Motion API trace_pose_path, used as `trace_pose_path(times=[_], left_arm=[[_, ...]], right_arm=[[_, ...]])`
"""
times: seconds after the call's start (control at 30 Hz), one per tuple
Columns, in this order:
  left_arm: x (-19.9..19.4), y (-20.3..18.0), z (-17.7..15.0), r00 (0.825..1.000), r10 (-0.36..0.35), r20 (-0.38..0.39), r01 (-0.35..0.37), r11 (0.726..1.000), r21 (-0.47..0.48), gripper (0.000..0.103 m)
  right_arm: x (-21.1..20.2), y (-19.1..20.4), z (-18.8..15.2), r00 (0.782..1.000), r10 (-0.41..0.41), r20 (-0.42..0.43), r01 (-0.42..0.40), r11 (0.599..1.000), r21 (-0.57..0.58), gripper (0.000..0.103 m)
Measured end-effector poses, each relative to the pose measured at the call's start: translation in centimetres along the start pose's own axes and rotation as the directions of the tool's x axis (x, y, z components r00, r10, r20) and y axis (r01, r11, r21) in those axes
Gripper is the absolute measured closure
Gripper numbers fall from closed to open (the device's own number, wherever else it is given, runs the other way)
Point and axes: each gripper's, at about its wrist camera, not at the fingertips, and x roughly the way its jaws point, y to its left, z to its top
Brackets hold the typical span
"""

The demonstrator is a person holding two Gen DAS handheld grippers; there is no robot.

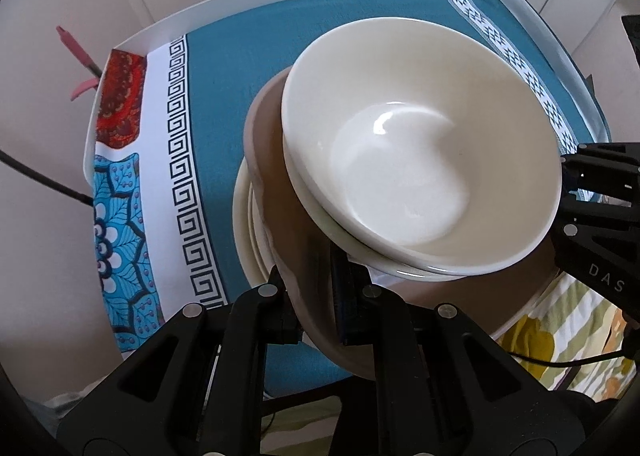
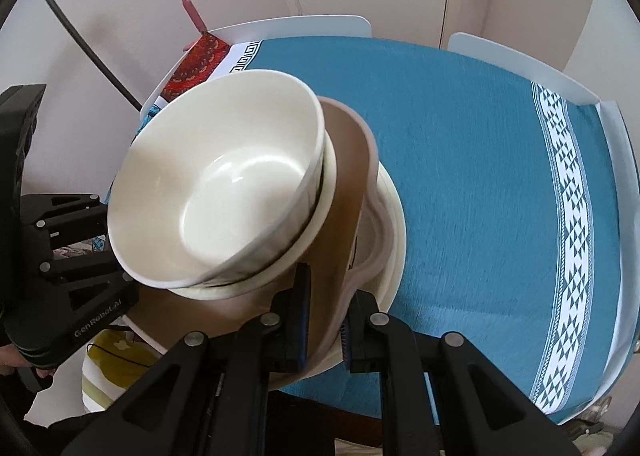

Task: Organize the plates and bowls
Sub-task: 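Lift the nested bowl stack with both grippers and lower it onto the plates, then open both grippers and pull back from the stacked dishes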

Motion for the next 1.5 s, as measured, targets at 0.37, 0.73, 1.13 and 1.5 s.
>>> trace_pose_path(times=[0.37,0.73,1.13,1.5], left_arm=[[0.6,0.1,-0.2,1.000,-0.001,-0.004,0.001,1.000,-0.030,0.092],[-0.1,0.3,0.0,1.000,0.009,-0.021,-0.009,0.999,-0.032,0.089],[-1.9,1.6,0.2,0.996,0.092,0.002,-0.092,0.996,-0.003,0.046],[-5.2,1.4,-2.3,0.997,0.064,0.040,-0.062,0.996,-0.065,0.045]], right_arm=[[0.0,-0.3,-0.1,1.000,0.015,0.008,-0.015,1.000,0.023,0.090],[0.1,-0.9,0.0,0.999,0.047,-0.017,-0.045,0.997,0.063,0.090],[0.1,-0.7,0.3,0.998,0.044,-0.045,-0.041,0.997,0.061,0.090],[-3.8,-1.1,-0.7,0.999,0.032,-0.006,-0.031,0.996,0.079,0.090]])
